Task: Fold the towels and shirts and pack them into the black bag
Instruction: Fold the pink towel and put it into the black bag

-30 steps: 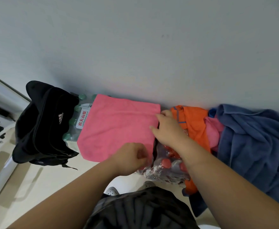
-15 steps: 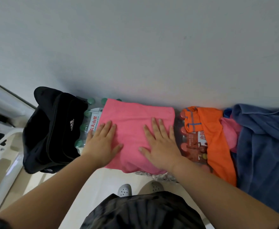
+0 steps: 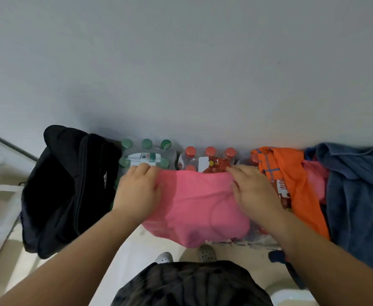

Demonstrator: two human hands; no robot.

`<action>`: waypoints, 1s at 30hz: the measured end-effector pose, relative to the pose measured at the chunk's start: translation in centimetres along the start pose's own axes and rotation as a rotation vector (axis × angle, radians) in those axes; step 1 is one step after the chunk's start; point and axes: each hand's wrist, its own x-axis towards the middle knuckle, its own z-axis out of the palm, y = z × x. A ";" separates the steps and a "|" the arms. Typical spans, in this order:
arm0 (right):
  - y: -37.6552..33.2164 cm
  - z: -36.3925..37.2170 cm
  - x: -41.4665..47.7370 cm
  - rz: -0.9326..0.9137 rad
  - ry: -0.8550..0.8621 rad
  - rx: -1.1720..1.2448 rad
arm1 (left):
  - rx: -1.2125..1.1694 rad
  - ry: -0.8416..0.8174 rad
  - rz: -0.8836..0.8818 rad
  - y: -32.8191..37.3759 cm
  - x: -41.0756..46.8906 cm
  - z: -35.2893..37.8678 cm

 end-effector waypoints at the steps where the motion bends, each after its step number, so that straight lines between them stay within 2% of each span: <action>1: 0.5 -0.1 1.3 0.030 -0.052 -0.022 | 0.043 -0.056 -0.008 -0.1 1.0 -0.1; 4: 1.4 0.0 3.5 0.054 -0.217 -0.078 | 0.101 -0.229 0.002 -0.5 3.3 0.0; 8: 2.0 -0.1 4.3 0.057 -0.242 -0.062 | 0.008 -0.249 0.012 -1.6 4.8 -0.7; 13: 3.0 -0.2 3.8 0.099 -0.265 -0.038 | -0.197 -0.353 -0.017 -3.0 5.4 -1.1; 16: 3.2 -0.4 3.6 0.148 -0.279 -0.048 | -0.291 -0.331 -0.048 -3.1 5.3 -1.0; 20: 3.1 -0.4 3.2 0.172 -0.261 0.082 | -0.306 -0.293 -0.072 -2.9 5.1 -0.8; 25: 3.3 -1.3 2.8 0.159 -0.314 0.207 | -0.449 -0.204 -0.115 -2.6 4.8 -1.8; 30: 3.0 -2.6 1.4 0.066 -0.414 0.299 | -0.635 -0.211 -0.125 -2.2 3.6 -3.5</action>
